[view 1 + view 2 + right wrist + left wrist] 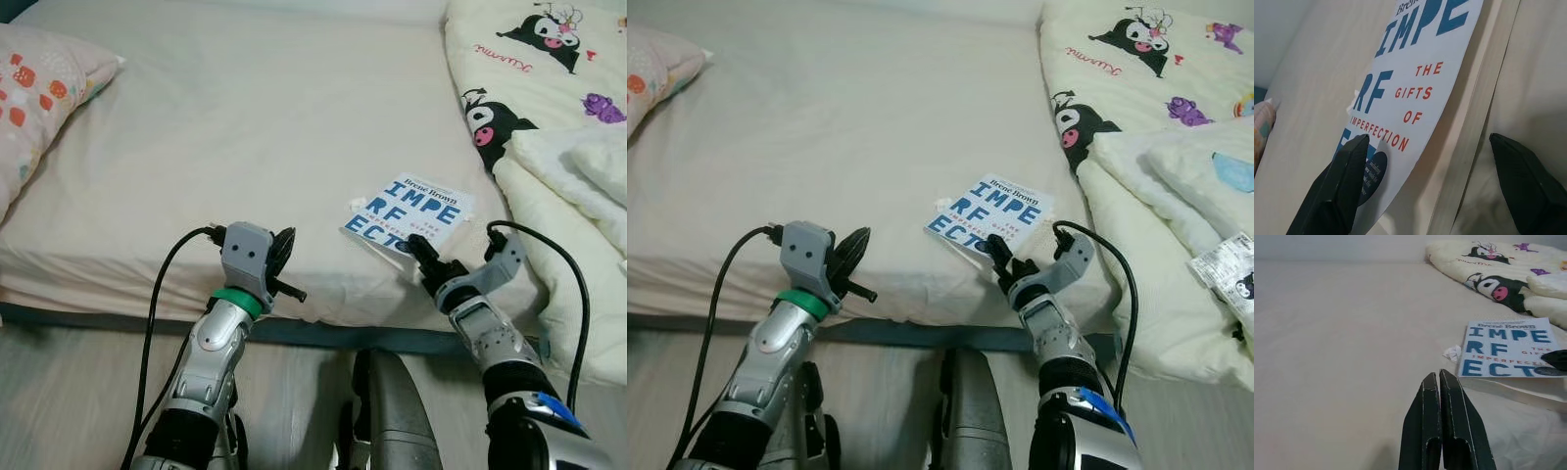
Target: Clean up the room
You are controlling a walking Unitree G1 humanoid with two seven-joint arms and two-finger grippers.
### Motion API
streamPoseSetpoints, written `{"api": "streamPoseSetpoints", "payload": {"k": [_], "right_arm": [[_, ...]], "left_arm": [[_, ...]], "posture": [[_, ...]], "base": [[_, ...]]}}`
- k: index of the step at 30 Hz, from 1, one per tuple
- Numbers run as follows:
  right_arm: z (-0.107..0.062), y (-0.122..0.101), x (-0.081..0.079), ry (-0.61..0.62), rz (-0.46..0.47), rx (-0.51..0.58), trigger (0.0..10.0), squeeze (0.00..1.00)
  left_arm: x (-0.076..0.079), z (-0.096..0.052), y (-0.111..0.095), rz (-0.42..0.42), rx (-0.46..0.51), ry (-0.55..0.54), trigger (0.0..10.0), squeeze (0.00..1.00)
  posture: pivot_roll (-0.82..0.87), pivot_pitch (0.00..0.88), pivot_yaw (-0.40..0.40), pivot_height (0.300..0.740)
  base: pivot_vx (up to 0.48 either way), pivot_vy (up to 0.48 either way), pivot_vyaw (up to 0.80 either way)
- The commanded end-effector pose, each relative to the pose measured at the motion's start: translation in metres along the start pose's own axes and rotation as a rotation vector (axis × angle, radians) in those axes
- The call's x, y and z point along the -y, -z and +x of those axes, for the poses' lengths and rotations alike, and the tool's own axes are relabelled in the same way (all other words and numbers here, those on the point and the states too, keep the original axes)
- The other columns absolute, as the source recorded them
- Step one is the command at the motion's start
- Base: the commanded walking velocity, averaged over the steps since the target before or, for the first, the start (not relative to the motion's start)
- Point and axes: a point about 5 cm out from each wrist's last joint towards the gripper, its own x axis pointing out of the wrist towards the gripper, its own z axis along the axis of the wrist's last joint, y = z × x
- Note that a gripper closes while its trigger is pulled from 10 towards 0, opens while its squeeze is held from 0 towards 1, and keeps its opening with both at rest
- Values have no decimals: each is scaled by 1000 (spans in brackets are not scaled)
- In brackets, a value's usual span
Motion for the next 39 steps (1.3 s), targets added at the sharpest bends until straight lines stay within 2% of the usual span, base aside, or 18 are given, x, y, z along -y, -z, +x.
{"api": "streamPoseSetpoints", "payload": {"k": [1,3,4,5,9,12,13,16,17,19,20,22,24,25,26,31,32,39], "right_arm": [[-5,29,11,48,35,-124,10000,682],[-4,31,9,40,37,-134,10000,647],[-3,32,8,31,41,-142,10000,604],[-2,34,6,17,54,-153,10000,557],[-2,35,4,6,68,-161,10000,525],[-1,38,3,-2,77,-167,10000,478],[-1,40,2,-8,83,-173,10000,380],[-2,43,2,-22,93,-184,10000,322],[-3,45,1,-38,102,-192,10000,200],[-3,46,1,-45,106,-194,10000,200],[-3,46,1,-50,110,-195,8118,0],[-3,46,1,-57,121,-192,4510,0],[-3,45,2,-58,137,-177,1608,0],[-3,45,2,-58,137,-177,1608,0],[-3,43,2,-55,147,-168,0,0],[-2,39,3,-47,166,-147,0,0],[-2,39,4,-36,164,-147,10000,0],[0,37,3,-15,164,-141,10000,0]], "left_arm": [[6,-3,7,-21,-24,31,10000,0],[9,-4,7,-32,-26,64,10000,0],[16,-7,8,-46,-36,131,10000,0],[29,-12,11,-42,-68,263,10000,0],[40,-18,15,-8,-107,375,10000,0],[45,-21,18,21,-130,427,10000,0],[45,-21,19,26,-130,421,10000,0],[44,-20,20,32,-127,403,10000,0],[44,-19,20,41,-124,398,10000,0],[43,-19,20,43,-124,398,10000,0],[43,-19,19,43,-126,402,10000,0],[43,-20,19,47,-130,408,10000,0],[42,-20,18,52,-132,410,10000,0],[42,-20,18,52,-132,410,10000,0],[42,-20,18,55,-133,410,10000,0],[42,-20,19,69,-133,408,10000,0],[43,-20,19,75,-134,411,10000,0],[43,-20,18,93,-131,407,10000,0]], "posture": [[-14,183,-10,595],[-14,183,-10,595],[-9,187,-13,595],[-8,188,-14,595],[-7,189,-15,595],[-7,189,-15,595],[-7,190,-15,595],[-7,190,-15,595],[-8,192,-14,595],[-8,192,-14,595],[-8,192,-14,595],[-8,192,-14,595],[-8,192,-14,595],[-8,192,-14,595],[-8,192,-14,595],[-9,191,-13,595],[-4,197,-13,595],[9,215,-7,595]], "base": [[0,0,0],[0,0,0],[0,0,0],[0,0,0],[0,0,0],[0,0,0],[0,0,0],[0,0,0],[0,0,0],[0,0,0],[0,0,0],[0,0,0],[0,0,0],[0,0,0],[0,0,0],[0,0,0],[0,0,0],[0,0,0]]}}
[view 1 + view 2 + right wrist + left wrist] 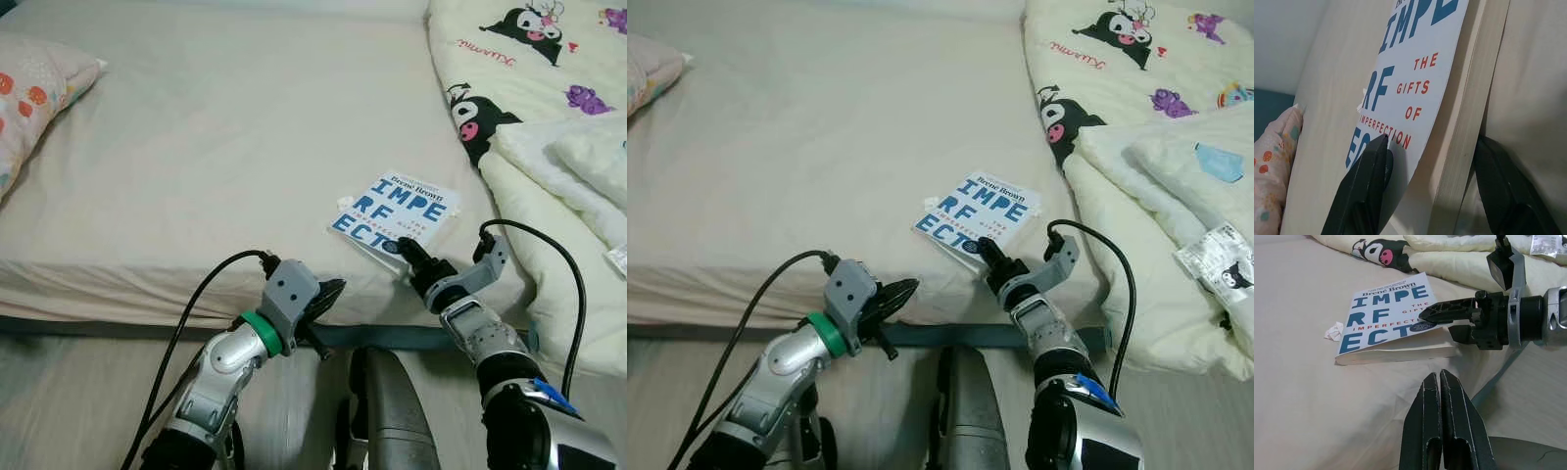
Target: Clean up the room
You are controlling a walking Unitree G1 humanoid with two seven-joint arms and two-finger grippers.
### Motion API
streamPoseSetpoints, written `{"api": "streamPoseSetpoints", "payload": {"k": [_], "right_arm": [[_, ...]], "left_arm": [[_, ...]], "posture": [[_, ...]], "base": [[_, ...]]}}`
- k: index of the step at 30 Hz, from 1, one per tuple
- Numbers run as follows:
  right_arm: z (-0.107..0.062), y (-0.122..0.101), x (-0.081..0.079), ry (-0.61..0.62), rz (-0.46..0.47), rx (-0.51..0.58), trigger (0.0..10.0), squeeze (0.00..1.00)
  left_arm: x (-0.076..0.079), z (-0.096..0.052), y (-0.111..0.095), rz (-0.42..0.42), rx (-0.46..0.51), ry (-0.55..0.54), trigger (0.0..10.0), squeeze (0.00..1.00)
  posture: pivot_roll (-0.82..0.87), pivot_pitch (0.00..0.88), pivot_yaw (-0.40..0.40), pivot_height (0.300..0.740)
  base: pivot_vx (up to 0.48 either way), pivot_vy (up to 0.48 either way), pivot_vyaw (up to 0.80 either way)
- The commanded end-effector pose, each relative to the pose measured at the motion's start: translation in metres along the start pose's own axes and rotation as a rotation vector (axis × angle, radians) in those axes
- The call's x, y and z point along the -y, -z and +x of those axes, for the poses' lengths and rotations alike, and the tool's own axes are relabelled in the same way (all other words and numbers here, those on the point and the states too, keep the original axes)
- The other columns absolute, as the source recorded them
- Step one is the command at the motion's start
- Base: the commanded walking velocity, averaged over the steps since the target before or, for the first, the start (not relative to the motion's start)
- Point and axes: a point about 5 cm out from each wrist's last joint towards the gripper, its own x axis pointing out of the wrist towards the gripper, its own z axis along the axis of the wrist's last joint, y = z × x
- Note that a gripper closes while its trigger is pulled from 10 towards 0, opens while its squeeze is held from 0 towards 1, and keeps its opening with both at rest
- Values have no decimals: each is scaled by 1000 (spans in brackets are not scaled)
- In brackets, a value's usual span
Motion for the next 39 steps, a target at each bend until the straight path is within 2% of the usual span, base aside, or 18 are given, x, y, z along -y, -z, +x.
{"api": "streamPoseSetpoints", "payload": {"k": [1,21,23,24,25,27,28,29,39], "right_arm": [[-3,24,10,56,55,-78,10000,0],[9,19,-10,-23,96,-35,10000,0],[9,20,-10,-27,106,-32,8039,0],[9,20,-10,-27,109,-32,8039,0],[9,21,-10,-24,111,-31,3882,0],[9,22,-9,-22,113,-31,3882,0],[8,22,-8,-20,114,-31,1098,0],[8,23,-7,-18,116,-31,0,0],[6,23,-5,-17,119,-30,0,0]], "left_arm": [[3,-1,3,7,-15,7,10000,0],[-5,-4,-1,32,-7,-56,10000,0],[-5,-3,-2,25,-2,-62,10000,0],[-5,-3,-2,25,-2,-62,10000,0],[-5,-3,-2,27,-2,-61,10000,0],[-4,-2,-2,29,-2,-60,10000,0],[-4,-2,-2,31,-1,-60,10000,0],[-4,-2,-2,33,0,-60,10000,0],[-4,0,-3,39,5,-57,10000,0]], "posture": [[9,215,-7,595],[41,235,-1,595],[41,231,-1,595],[41,231,-1,595],[42,228,-2,595],[42,228,-2,595],[42,228,-2,595],[41,225,-3,595],[38,216,-2,595]], "base": [[0,0,0],[0,0,0],[0,0,0],[0,0,0],[0,0,0],[0,0,0],[0,0,0],[0,0,0],[0,0,0]]}}
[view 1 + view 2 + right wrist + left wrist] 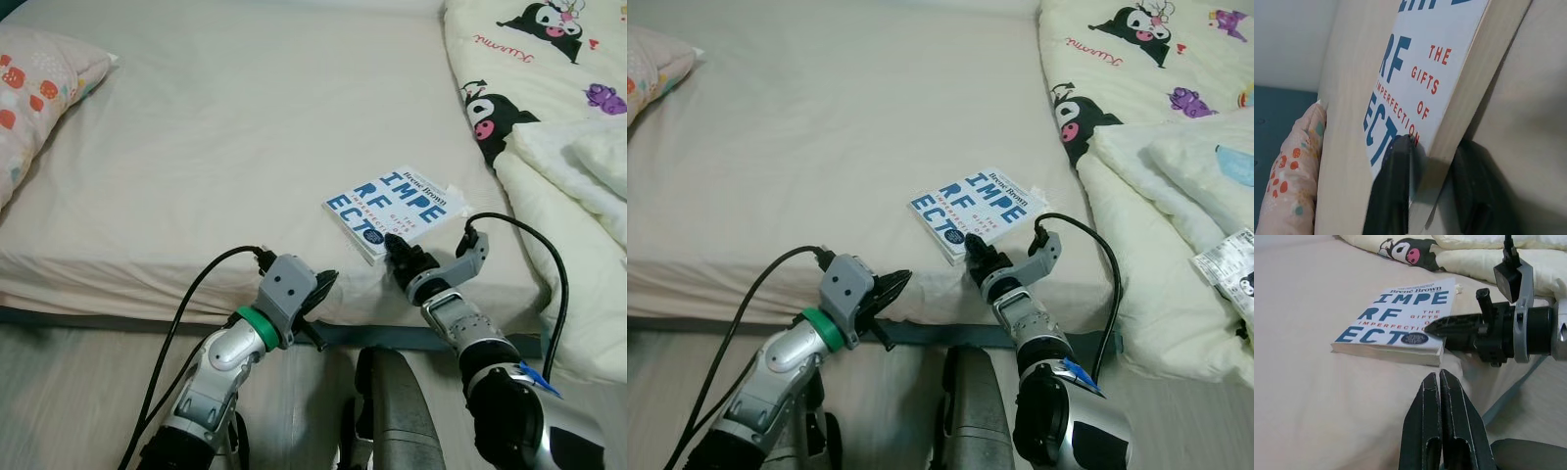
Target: Clean up the room
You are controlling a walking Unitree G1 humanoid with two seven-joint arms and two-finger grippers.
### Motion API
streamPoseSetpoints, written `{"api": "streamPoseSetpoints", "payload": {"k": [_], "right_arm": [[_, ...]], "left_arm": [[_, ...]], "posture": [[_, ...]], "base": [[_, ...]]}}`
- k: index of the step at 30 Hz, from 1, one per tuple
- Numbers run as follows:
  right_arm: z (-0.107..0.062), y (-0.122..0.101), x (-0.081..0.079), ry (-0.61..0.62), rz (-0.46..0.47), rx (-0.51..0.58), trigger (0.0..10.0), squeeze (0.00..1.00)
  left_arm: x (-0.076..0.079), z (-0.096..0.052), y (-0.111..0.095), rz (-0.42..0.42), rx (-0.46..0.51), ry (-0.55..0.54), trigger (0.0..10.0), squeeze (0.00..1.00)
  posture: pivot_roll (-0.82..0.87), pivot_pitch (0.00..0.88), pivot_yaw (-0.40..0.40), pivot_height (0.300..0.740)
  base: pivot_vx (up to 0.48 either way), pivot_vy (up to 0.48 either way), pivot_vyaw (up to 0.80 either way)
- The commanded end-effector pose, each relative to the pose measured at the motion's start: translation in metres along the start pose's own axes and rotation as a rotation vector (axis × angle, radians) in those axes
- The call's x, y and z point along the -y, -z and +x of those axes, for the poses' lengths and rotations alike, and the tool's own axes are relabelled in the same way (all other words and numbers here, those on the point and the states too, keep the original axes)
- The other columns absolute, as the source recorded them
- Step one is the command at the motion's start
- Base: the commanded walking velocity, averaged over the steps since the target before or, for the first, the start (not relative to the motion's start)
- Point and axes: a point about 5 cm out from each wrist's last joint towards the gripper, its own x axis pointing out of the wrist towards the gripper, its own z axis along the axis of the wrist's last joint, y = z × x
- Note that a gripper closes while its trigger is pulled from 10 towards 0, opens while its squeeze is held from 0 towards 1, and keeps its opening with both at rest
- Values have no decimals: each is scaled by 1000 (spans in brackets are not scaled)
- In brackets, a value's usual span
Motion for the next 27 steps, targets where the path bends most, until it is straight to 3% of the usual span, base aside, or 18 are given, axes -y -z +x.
{"api": "streamPoseSetpoints", "payload": {"k": [1,11,15,21,27], "right_arm": [[-6,12,11,37,26,-39,0,0],[-8,9,13,21,-16,-29,0,0],[-5,6,0,-91,-165,-27,0,0],[-5,-3,-17,-218,-210,37,0,0],[-14,-13,-40,-377,-260,88,0,0]], "left_arm": [[5,-1,3,9,-13,16,10000,0],[3,0,4,24,-10,5,10000,0],[-8,-1,4,16,1,-78,10000,0],[-24,-3,2,-22,24,-204,10000,0],[-47,-4,-3,-122,71,-363,10000,0]], "posture": [[37,214,-3,595],[31,205,-4,595],[27,197,-1,595],[17,187,7,595],[6,180,17,595]], "base": [[0,0,0],[0,0,0],[0,0,0],[0,0,0],[0,0,0]]}}
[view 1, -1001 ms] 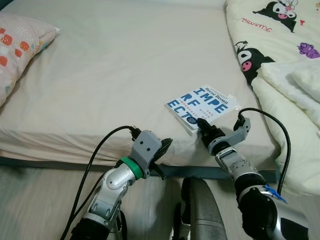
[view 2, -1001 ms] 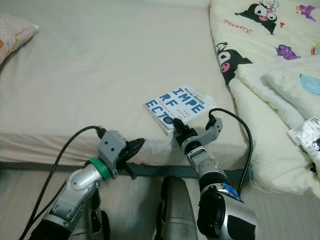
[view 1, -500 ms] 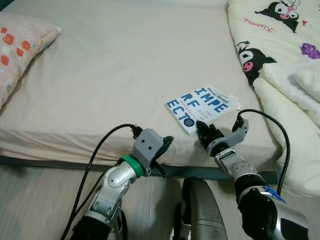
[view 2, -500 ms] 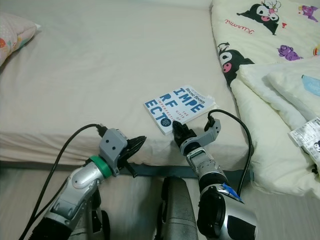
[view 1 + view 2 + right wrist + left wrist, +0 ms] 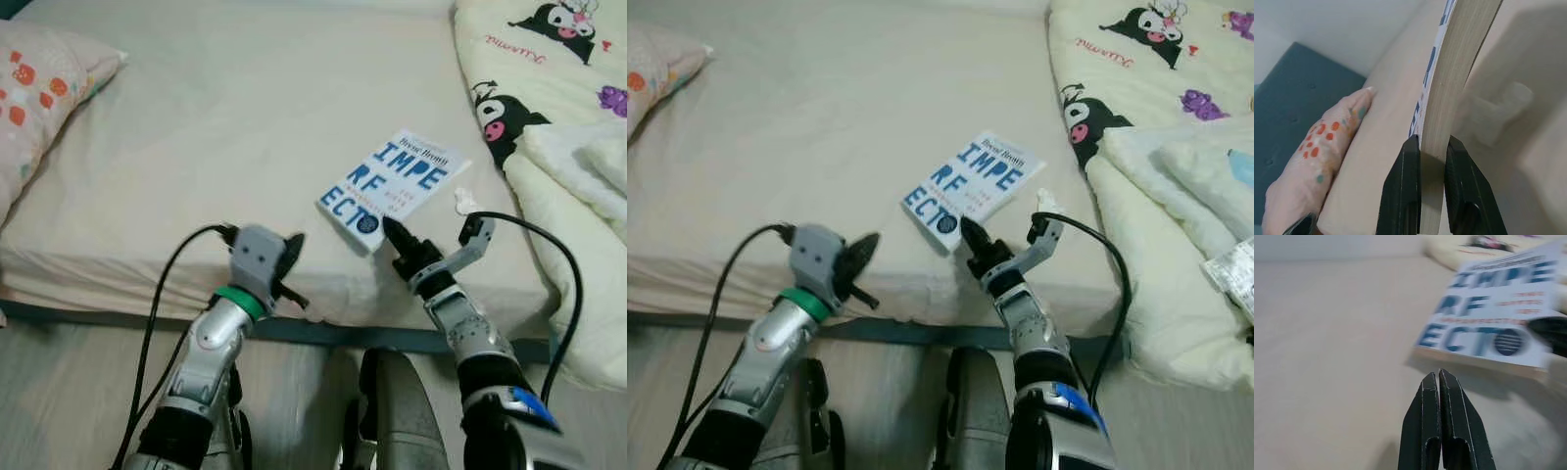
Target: Clean up the room
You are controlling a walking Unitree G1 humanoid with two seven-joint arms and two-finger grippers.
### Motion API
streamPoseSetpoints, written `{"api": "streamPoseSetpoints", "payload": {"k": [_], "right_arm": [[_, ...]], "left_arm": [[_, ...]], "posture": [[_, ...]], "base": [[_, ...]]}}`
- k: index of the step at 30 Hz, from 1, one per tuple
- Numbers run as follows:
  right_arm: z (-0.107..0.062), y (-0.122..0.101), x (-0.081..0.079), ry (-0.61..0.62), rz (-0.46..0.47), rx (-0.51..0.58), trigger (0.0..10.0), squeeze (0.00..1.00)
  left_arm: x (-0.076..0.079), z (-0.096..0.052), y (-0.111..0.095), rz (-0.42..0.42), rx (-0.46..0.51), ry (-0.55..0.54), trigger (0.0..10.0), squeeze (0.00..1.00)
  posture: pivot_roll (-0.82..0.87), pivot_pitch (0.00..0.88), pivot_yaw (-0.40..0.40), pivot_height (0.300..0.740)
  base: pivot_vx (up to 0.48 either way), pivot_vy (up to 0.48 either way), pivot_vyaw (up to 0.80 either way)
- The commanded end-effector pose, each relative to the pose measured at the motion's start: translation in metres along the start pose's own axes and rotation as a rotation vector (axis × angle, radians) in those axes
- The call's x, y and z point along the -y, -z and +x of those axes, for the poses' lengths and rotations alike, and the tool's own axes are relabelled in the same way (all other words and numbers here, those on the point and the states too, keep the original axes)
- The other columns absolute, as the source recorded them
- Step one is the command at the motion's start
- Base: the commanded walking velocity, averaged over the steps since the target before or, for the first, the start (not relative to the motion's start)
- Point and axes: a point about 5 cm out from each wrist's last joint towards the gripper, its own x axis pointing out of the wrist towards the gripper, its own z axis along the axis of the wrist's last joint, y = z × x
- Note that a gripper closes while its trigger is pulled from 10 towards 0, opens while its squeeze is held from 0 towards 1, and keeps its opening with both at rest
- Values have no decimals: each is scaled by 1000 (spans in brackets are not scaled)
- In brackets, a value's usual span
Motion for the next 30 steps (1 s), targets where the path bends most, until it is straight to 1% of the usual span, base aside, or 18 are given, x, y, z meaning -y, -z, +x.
{"api": "streamPoseSetpoints", "payload": {"k": [1,4,7,8,10,11,12,14,17,18,19,21,23,25,26,27,29,30], "right_arm": [[-1,-3,-5,-50,-8,10,0,0],[-8,3,-15,-156,-47,-79,0,0],[-13,7,-17,-191,-58,-125,0,0],[-13,7,-17,-191,-58,-125,0,0],[-20,10,-16,-204,-63,-160,0,0],[-27,12,-15,-210,-66,-195,0,0],[-29,13,-15,-210,-68,-206,0,0],[-31,13,-15,-210,-70,-212,0,0],[-34,14,-12,-197,-81,-227,0,0],[-34,14,-12,-197,-81,-227,0,0],[-34,13,-12,-198,-80,-228,0,0],[-34,13,-12,-198,-80,-228,0,0],[-34,12,-16,-216,-73,-236,0,0],[-34,12,-16,-216,-73,-236,0,0],[-34,12,-18,-231,-66,-241,0,0],[-34,12,-18,-231,-66,-241,0,0],[-35,11,-25,-283,-40,-253,0,0],[-35,11,-25,-283,-40,-253,0,0]], "left_arm": [[-2,-4,7,-34,-25,-27,10000,0],[-11,-1,7,-159,-21,-94,10000,0],[-13,0,8,-207,-25,-103,10000,0],[-13,0,8,-207,-25,-103,10000,0],[-16,1,10,-264,-28,-109,10000,0],[-20,4,10,-337,-27,-104,10000,0],[-21,5,10,-360,-26,-101,10000,0],[-22,5,10,-374,-25,-98,10000,0],[-32,12,9,-469,-21,-53,10000,0],[-32,12,9,-469,-21,-53,10000,0],[-37,14,10,-490,-18,-29,10000,1000],[-37,14,10,-490,-18,-29,10000,1000],[-43,17,15,-557,-52,57,10000,1000],[-43,17,15,-557,-52,57,10000,1000],[-45,18,19,-591,-83,94,10000,1000],[-45,18,19,-591,-83,94,10000,1000],[-45,18,30,-676,-163,147,10000,1000],[-45,18,30,-676,-163,147,10000,1000]], "posture": [[6,180,17,595],[3,176,21,595],[1,172,22,595],[1,172,22,595],[1,172,22,595],[2,173,21,595],[2,173,20,595],[2,173,20,595],[3,175,18,595],[3,175,18,595],[3,176,15,595],[3,176,15,595],[0,178,12,595],[0,178,12,595],[-1,180,12,595],[-1,180,12,595],[-6,183,13,595],[-6,183,13,595]], "base": [[0,0,0],[0,0,0],[0,0,0],[0,0,0],[0,0,0],[0,0,0],[0,0,0],[0,0,0],[0,0,0],[0,0,0],[0,0,0],[0,0,0],[0,0,0],[0,0,0],[0,0,0],[0,0,0],[0,0,0],[0,0,0]]}}
